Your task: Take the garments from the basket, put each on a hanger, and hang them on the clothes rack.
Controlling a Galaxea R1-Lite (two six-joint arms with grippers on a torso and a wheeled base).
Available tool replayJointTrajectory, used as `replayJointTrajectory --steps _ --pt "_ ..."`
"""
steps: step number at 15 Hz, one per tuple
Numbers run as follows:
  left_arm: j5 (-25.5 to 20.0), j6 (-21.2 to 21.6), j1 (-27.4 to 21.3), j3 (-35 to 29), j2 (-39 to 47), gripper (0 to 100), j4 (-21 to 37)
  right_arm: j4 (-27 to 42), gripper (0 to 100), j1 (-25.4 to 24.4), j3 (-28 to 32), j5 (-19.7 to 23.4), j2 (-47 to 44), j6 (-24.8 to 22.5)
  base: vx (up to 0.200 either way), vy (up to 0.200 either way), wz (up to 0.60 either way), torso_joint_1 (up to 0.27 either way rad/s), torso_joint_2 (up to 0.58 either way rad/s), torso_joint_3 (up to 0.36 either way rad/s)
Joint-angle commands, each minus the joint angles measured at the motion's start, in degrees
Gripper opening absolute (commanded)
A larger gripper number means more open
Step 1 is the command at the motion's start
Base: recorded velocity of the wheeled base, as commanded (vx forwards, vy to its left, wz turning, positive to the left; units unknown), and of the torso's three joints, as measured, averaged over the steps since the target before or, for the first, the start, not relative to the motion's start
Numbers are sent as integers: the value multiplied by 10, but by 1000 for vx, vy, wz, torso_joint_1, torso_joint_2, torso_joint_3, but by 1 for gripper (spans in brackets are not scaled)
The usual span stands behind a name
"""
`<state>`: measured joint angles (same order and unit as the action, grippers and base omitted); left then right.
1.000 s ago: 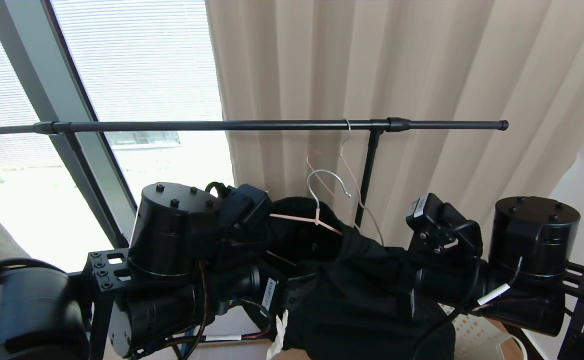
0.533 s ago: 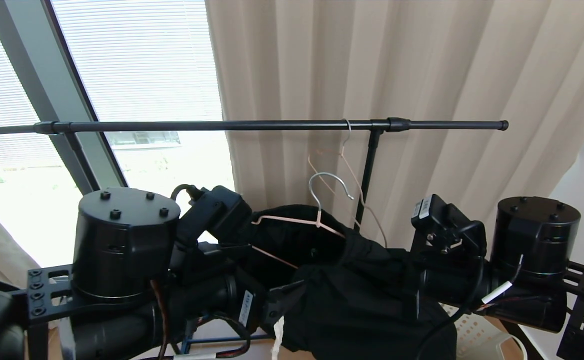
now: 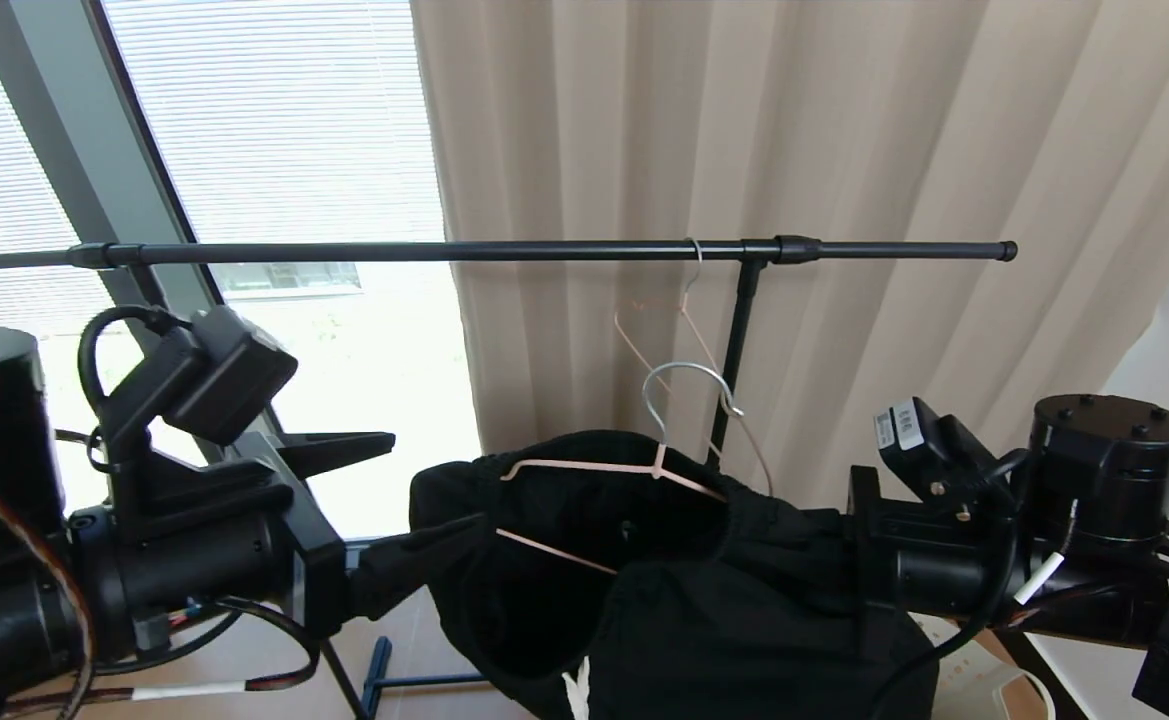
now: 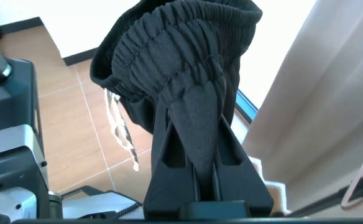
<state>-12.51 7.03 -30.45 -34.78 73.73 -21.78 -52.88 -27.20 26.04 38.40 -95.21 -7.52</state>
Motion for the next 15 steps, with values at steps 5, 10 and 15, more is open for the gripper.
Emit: replayJointTrajectory --steps 5,10,15 --pt "-305 330 210 -41 64 100 66 -30 0 17 -29 45 3 -2 0 0 0 0 0 0" --pt "-313 494 167 -81 181 100 66 -29 0 16 -38 51 14 -21 0 0 0 0 0 0" --pt "-280 491 116 -115 240 100 65 -30 0 14 -50 71 31 -27 0 0 0 0 0 0"
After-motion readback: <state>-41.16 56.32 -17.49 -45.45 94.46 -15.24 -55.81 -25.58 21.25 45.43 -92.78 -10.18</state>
